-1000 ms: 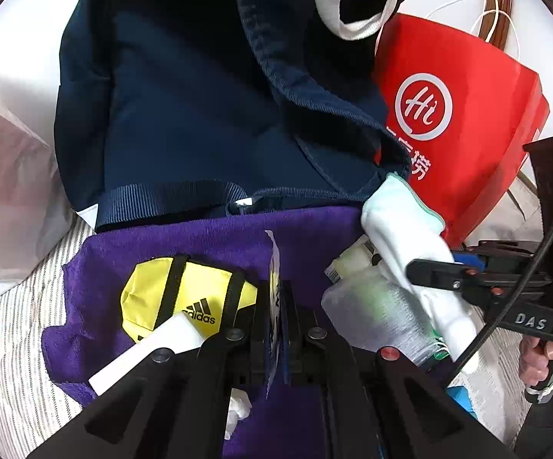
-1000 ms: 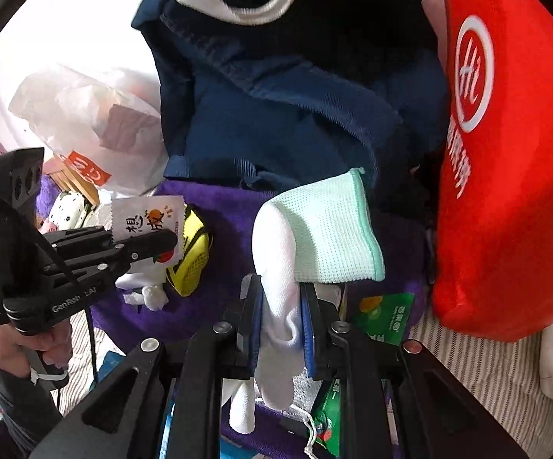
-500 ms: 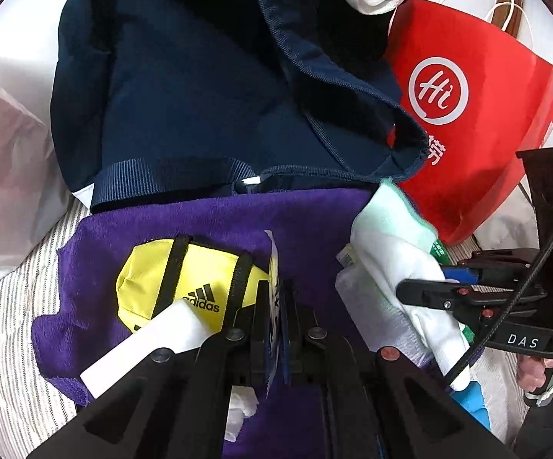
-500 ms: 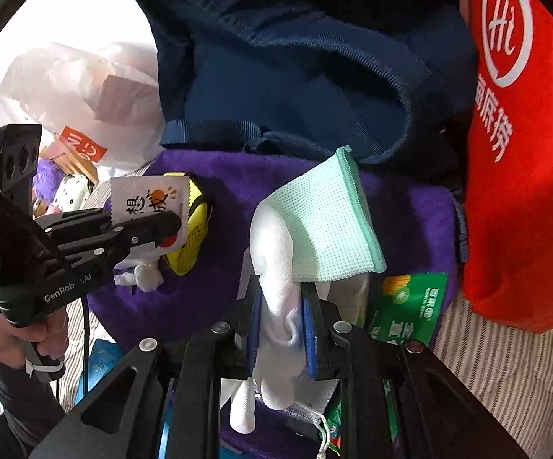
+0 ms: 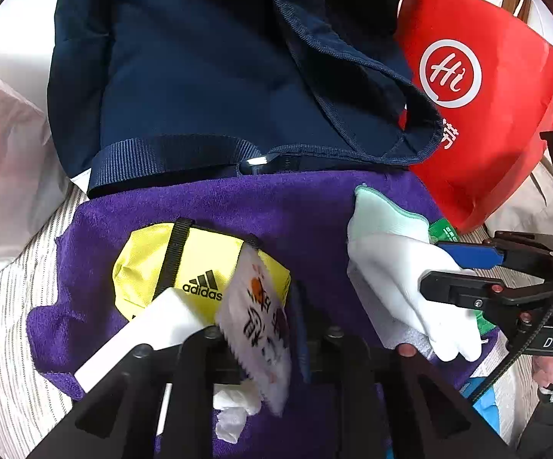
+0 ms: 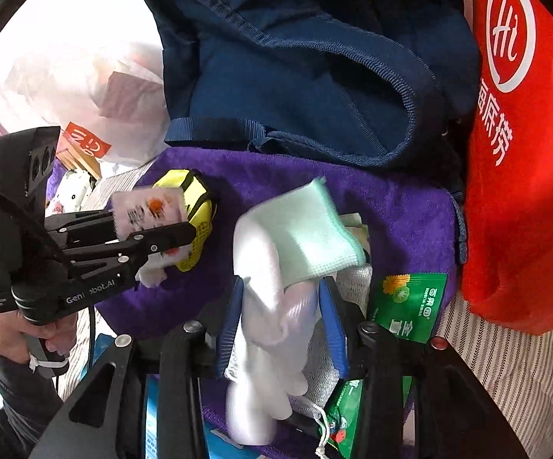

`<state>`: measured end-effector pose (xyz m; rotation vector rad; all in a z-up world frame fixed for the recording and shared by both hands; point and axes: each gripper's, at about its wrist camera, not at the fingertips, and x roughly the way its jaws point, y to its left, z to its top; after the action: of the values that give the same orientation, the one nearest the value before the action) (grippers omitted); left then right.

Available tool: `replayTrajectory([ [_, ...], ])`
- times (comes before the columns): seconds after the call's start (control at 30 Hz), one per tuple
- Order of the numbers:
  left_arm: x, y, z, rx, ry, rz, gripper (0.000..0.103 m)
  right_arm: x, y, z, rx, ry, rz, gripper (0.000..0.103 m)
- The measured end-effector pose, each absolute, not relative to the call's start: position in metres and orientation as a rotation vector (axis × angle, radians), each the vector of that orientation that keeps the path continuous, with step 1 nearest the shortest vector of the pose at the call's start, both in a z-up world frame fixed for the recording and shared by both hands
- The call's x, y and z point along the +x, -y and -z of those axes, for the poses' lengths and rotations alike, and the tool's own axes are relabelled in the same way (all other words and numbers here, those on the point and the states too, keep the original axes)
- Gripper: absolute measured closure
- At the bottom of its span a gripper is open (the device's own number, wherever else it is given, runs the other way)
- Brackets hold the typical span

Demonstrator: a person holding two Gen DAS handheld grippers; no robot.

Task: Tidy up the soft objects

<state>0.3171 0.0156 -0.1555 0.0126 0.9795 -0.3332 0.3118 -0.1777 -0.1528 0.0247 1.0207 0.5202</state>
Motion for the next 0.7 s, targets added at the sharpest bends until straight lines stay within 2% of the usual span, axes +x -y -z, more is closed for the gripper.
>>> replayTrajectory([
  [0.03,0.316,-0.016,0.153,0.017,-0.970,0.327,0.077,0.311,0.179,0.152,0.025,-1.021,-0.520,0.059],
  [0.1,0.315,-0.017,0.150,0.023,-0.955,0.314,0.056,0.310,0.180,0.150,0.019,-1.014,-0.512,0.059],
  [0.17,0.313,-0.017,0.144,0.047,-0.927,0.289,0.044,0.310,0.183,0.146,0.025,-1.005,-0.509,0.058],
  [0.3,0.313,-0.019,0.133,0.057,-0.892,0.273,0.037,0.307,0.186,0.141,0.021,-0.990,-0.495,0.058],
  [0.63,0.314,-0.021,0.128,0.050,-0.901,0.259,0.037,0.301,0.186,0.128,0.004,-0.965,-0.474,0.058],
  [0.7,0.313,-0.023,0.125,0.045,-0.900,0.255,0.034,0.299,0.185,0.124,-0.009,-0.961,-0.455,0.057],
])
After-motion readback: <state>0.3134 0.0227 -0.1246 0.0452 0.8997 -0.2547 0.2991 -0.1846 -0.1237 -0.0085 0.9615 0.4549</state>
